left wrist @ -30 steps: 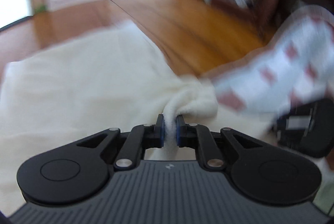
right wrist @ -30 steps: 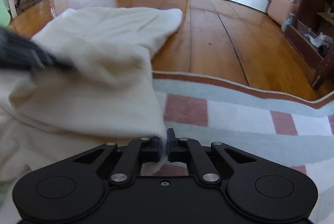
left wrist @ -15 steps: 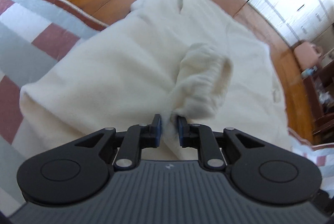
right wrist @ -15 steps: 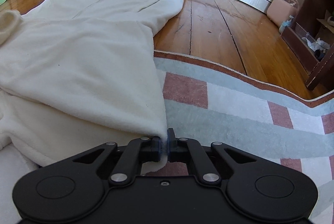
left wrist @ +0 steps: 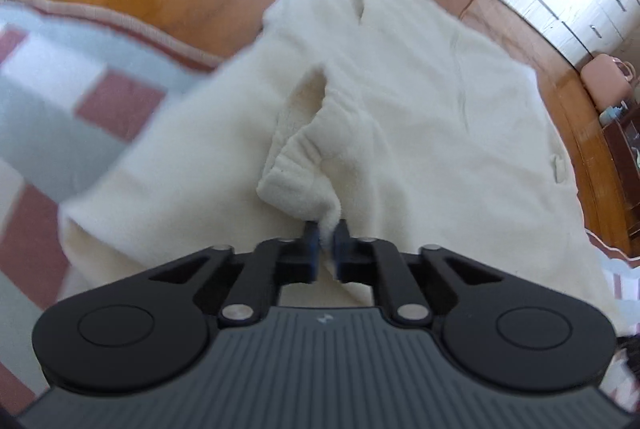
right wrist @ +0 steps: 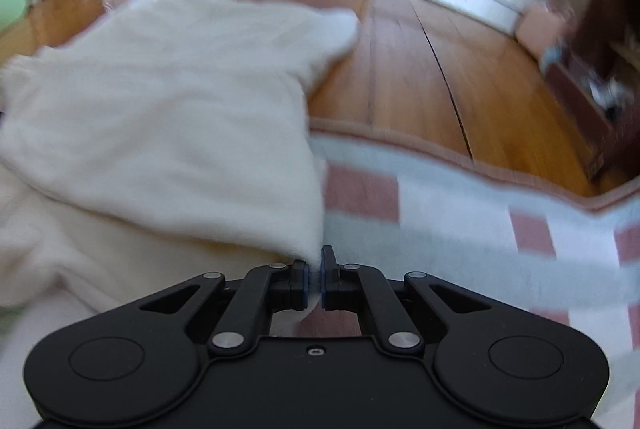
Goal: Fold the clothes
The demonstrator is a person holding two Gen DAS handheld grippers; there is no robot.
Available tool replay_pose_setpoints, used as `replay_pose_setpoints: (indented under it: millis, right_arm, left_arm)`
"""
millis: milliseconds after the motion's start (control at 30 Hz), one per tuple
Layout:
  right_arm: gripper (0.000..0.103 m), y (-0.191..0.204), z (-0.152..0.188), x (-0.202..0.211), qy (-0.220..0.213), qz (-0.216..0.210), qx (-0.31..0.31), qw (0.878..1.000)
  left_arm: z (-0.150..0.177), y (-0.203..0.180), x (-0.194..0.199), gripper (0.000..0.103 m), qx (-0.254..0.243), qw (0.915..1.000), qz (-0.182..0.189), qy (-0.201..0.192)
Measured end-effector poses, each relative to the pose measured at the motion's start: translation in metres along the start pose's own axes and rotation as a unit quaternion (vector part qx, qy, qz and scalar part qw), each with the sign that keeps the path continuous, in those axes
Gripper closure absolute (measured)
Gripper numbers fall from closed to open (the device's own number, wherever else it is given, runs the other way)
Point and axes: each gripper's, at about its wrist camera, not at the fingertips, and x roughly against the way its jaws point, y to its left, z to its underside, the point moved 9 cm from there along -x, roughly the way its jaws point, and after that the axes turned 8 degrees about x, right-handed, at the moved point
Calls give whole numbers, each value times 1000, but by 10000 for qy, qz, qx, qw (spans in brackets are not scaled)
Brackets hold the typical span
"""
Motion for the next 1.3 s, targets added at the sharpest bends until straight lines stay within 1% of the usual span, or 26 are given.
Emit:
replay_pose_setpoints:
  millis: [67,133,200,267,300,333,367,400,433,467,500,567,667,700,733,800,833,867,900,967,1033,1100,1133,1233,1267,1300]
  right_arm:
    - [99,-4,-10,11,-145,-37,-170,9997]
    - [99,-15,-1,4,89,16,-370,9993]
    - [98,-17,18,-14,569,-79,-457,9973]
    - [97,-11,26,-21,804,-38,-335,9962]
    - [93,-8,24,-19,801,153,-68,9966]
    - [80,-4,21,-16,797,344,198,9960]
    - [74,-1,18,-14,793,510,433,9946]
    - [69,-2,15,-11,792,558,521,9939]
    - [68,-4,12,-8,790,606,609,9932]
    - [68,-5,9,-4,786,627,658,9928]
    - [68,-9,5,1,762,518,510,9944]
    - [66,-16,-8,14,605,223,137,9978]
    - [63,-25,-32,33,209,-326,-486,9981]
    - [63,-27,-40,34,116,-581,-723,9956]
    - [62,-31,-49,32,87,-868,-961,9915]
    - [61,-36,-69,19,187,-1369,-1390,9806]
    - [58,-38,-80,7,321,-1538,-1563,9751]
    - [51,-41,-91,-6,465,-1693,-1728,9692]
    - [49,-43,-101,-24,660,-1787,-1860,9639]
    - [49,-48,-120,-59,1041,-1923,-2136,9522]
    - [49,-51,-136,-95,1319,-1897,-2468,9411]
    - [49,-51,-144,-128,1538,-1837,-2870,9275]
    - [49,-51,-147,-143,1596,-1769,-2997,9238]
    - [50,-45,-150,-181,1717,-1394,-3039,9267]
    - [59,-40,-150,-189,1684,-1302,-2863,9342]
    - [95,-36,-152,-193,1648,-1122,-2560,9459]
  left_arm:
    - [-6,0,12,96,94,9998,112,-151]
    - [-12,0,23,95,199,9991,231,-293]
    - [-5,18,12,94,577,9981,172,85]
    - [6,40,-4,92,646,9959,-485,401]
    - [10,42,-6,90,579,9961,-525,399]
    - [8,38,-4,90,558,9966,-515,331]
    - [6,33,-1,86,457,9971,-538,282]
    - [4,28,3,80,350,9975,-564,234]
    - [1,29,8,76,216,9972,-714,75]
    - [-3,30,14,75,80,9961,-873,-93]
    - [-7,32,18,73,-23,9938,-1089,-240]
    - [-13,40,24,73,-107,9876,-1509,-428]
    - [-17,44,27,73,167,9911,-1255,-406]
    - [-18,45,29,73,262,9921,-1163,-396]
    - [-18,39,28,73,270,9943,-959,-369]
    - [-18,20,25,73,197,9978,-568,-284]
    - [-18,9,23,73,115,9989,-393,-225]
    - [-16,-4,21,73,24,9995,-258,-164]
    - [-14,-17,19,73,-68,9998,-127,-102]
    - [-14,-28,11,73,-271,9996,-115,-4]
    - [-14,-38,2,72,-473,9988,-112,92]
    - [-14,-49,-6,69,-675,9975,-110,189]
    - [-14,-54,-10,69,-776,9966,-108,237]
    - [-15,-70,-22,68,-1079,9934,-104,382]
    - [-15,-75,-26,68,-1180,9920,-103,430]
    - [-15,-80,-30,68,-1280,9906,-101,478]
